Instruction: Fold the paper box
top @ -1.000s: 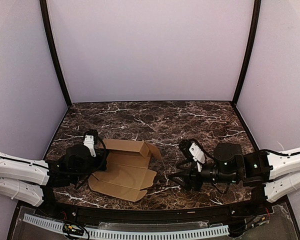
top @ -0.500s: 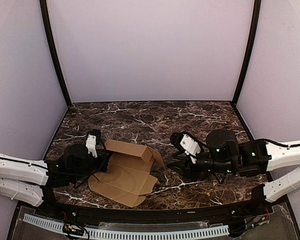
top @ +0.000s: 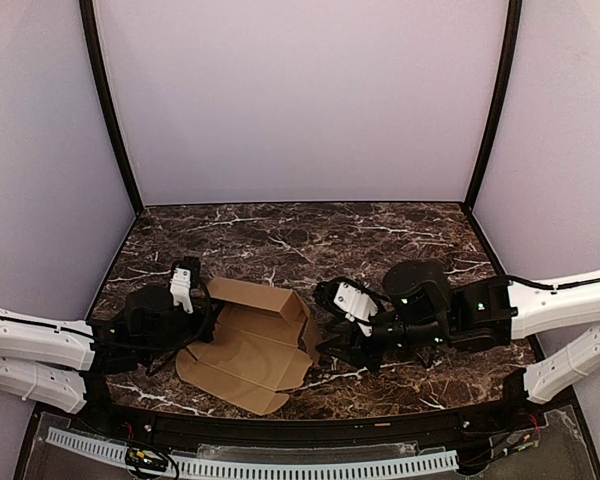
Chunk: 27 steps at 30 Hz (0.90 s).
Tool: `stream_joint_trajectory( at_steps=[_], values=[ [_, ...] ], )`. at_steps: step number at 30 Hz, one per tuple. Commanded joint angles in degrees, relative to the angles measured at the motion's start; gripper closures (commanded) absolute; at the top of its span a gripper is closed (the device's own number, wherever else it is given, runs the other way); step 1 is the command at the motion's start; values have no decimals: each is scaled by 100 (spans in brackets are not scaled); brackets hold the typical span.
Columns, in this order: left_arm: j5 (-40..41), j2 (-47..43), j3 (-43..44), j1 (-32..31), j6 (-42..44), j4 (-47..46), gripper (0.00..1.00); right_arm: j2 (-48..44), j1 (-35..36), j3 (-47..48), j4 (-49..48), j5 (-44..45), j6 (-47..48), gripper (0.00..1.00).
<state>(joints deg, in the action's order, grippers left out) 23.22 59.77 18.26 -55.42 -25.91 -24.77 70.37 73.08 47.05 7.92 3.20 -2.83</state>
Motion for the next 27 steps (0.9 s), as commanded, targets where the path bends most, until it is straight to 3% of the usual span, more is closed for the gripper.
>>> stream_joint_trajectory(
  at_steps=[1, 18, 27],
  values=[
    [-37, -31, -72, -54, 36, -42, 99, 83, -17, 210, -196, -257, -10, 60],
    [-16, 30, -88, -57, 92, -149, 99, 725, -33, 539, -477, -206, -121, 61],
    [382, 22, 21, -57, -206, 134, 99, 1272, 13, 694, -739, 733, -540, 48]
  ],
)
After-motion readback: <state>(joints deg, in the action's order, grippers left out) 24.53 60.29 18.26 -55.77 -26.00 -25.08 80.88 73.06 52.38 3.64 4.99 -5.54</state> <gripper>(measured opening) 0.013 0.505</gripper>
